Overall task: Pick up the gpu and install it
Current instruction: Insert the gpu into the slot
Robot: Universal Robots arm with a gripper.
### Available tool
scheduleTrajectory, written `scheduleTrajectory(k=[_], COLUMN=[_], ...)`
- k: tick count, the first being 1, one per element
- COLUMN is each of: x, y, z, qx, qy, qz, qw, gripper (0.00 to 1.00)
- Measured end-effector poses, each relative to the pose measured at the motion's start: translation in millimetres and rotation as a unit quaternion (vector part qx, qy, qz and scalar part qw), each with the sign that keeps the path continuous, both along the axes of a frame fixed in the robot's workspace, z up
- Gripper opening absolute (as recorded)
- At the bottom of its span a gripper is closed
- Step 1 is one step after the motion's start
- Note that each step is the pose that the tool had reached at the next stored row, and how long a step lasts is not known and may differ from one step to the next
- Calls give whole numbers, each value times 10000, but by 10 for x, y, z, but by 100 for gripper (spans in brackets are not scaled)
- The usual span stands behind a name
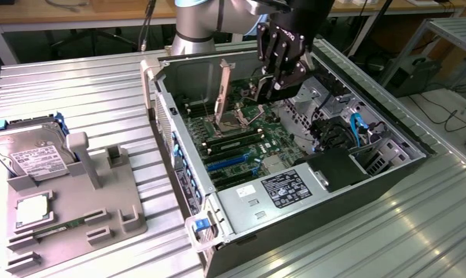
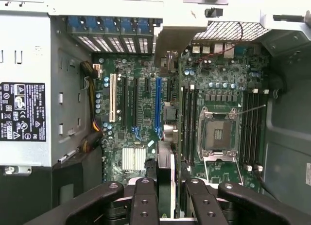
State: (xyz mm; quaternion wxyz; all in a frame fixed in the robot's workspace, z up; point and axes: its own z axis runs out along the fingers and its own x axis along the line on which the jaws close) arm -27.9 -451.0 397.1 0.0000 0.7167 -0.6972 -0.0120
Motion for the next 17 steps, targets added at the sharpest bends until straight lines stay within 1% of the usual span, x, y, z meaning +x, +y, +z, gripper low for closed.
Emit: scheduleTrajectory(k=[2, 6, 9, 11, 13, 17], x=[0, 0, -1, -41, -105, -131], y=[0, 0, 0, 2, 24, 24], z=[-28, -100, -153, -180, -221, -293], qx=[7, 6, 7, 8, 8, 8], qy=[0, 0, -3, -21, -44, -45], qz=[-36, -341, -354, -355, -354, -345], qw=[10000, 9994, 9994, 9994, 9994, 9994], gripper=[27, 27, 27, 27, 27, 27])
